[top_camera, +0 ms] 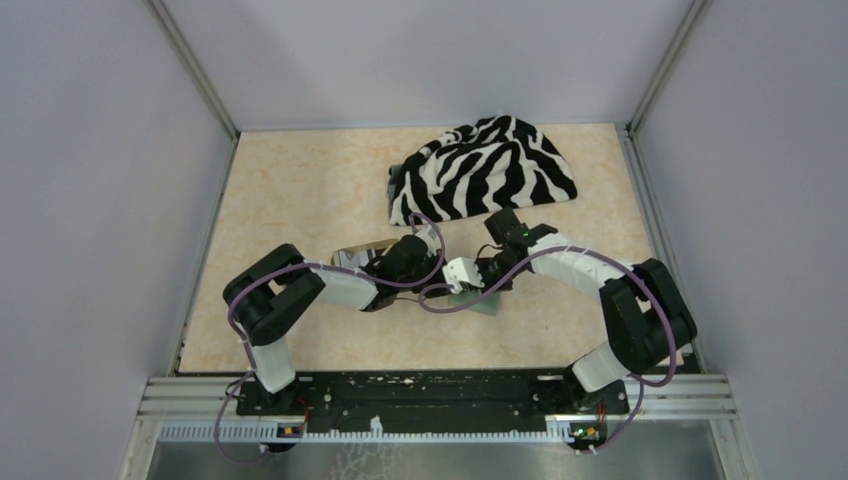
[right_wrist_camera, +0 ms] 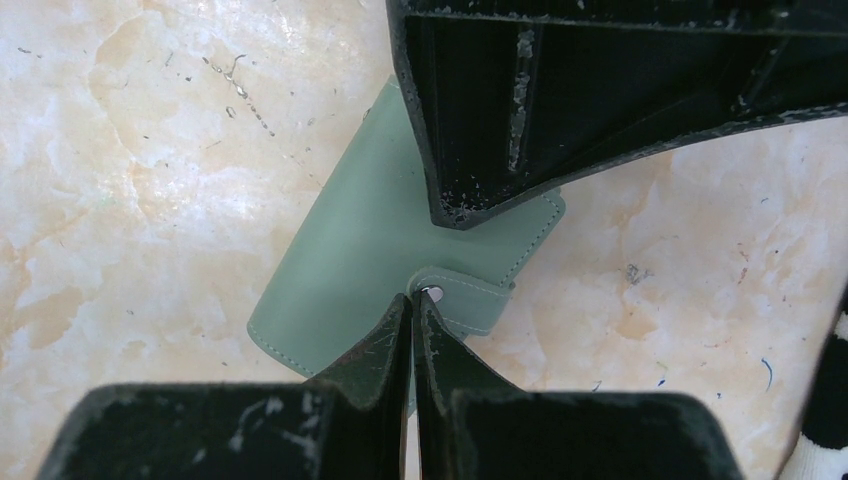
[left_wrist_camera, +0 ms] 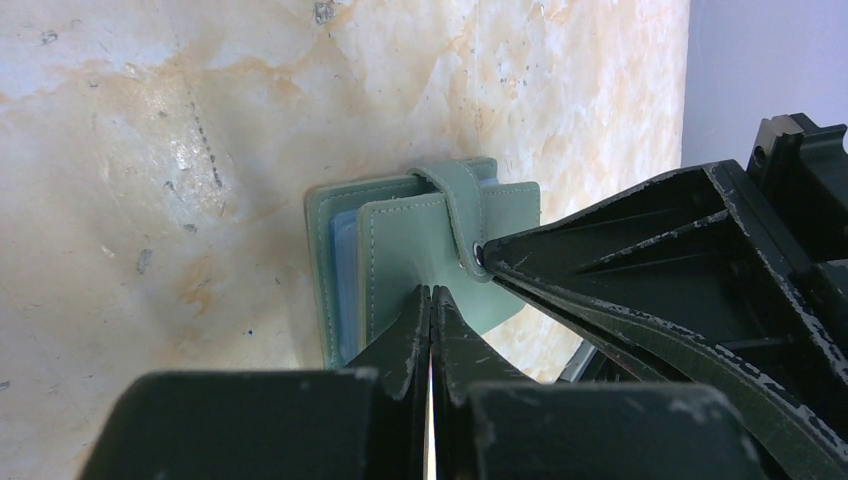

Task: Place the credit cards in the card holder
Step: Close the card holder at the center of the board.

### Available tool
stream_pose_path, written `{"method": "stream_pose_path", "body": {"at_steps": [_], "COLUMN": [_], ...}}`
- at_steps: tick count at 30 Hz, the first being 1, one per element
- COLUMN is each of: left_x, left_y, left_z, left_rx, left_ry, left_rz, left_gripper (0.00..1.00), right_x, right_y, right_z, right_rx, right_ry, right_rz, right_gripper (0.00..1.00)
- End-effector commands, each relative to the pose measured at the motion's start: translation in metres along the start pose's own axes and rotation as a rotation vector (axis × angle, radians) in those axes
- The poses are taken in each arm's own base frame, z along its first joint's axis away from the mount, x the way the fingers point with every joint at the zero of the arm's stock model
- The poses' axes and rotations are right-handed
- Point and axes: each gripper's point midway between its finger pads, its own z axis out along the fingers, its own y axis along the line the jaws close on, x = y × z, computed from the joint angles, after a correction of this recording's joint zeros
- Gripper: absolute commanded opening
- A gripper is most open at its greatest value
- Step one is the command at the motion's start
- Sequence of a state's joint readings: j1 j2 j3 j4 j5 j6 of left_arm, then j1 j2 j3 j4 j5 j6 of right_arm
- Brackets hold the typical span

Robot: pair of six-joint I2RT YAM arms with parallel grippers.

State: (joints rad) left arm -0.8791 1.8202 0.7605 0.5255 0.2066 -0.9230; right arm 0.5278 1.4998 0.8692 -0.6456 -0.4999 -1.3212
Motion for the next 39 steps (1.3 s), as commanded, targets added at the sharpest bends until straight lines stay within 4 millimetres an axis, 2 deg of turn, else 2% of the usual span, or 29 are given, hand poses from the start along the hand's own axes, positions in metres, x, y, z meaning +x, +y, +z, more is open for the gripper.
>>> {"method": "stream_pose_path", "body": {"at_steps": [1,8,13,17,29,39], "left_x": [0.007,0.006,-0.002,-0.01,-0.014,-0.003], "left_y": [-0.001,-0.019,-0.03,-0.029,-0.032,-0.018], "left_z": [-0.002,-0.004,-0.007,-0.008,0.011,0.022], "left_rx": [0.021,0.107,0.142,0.128,0.132,0.094], "left_ry": [0.025,0.028,-0.006,-0.046,-0.036,0.013], "left_rz": [0.004,-0.005,-0.012,-0.019,-0.04,-0.059], "left_gripper": [0.0,0.0,0.0,0.0,0.0,0.0], "right_x": [-0.001,-0.003,-0.002,-0.002,-0.002,-0.002], "right_y": [0.02,0.019,0.019,0.02,0.02,0.019], "right_z": [0.009,0.012,0.012,0.012,0.012,0.012], "right_rx": [-0.06,-0.05,-0.049,-0.049,-0.045,-0.043], "right_ry": [0.014,0.037,0.042,0.04,0.037,0.036], "right_rz": [0.022,0.026,0.023,0.021,0.016,0.019], "right_gripper": [0.0,0.0,0.0,0.0,0.0,0.0]}}
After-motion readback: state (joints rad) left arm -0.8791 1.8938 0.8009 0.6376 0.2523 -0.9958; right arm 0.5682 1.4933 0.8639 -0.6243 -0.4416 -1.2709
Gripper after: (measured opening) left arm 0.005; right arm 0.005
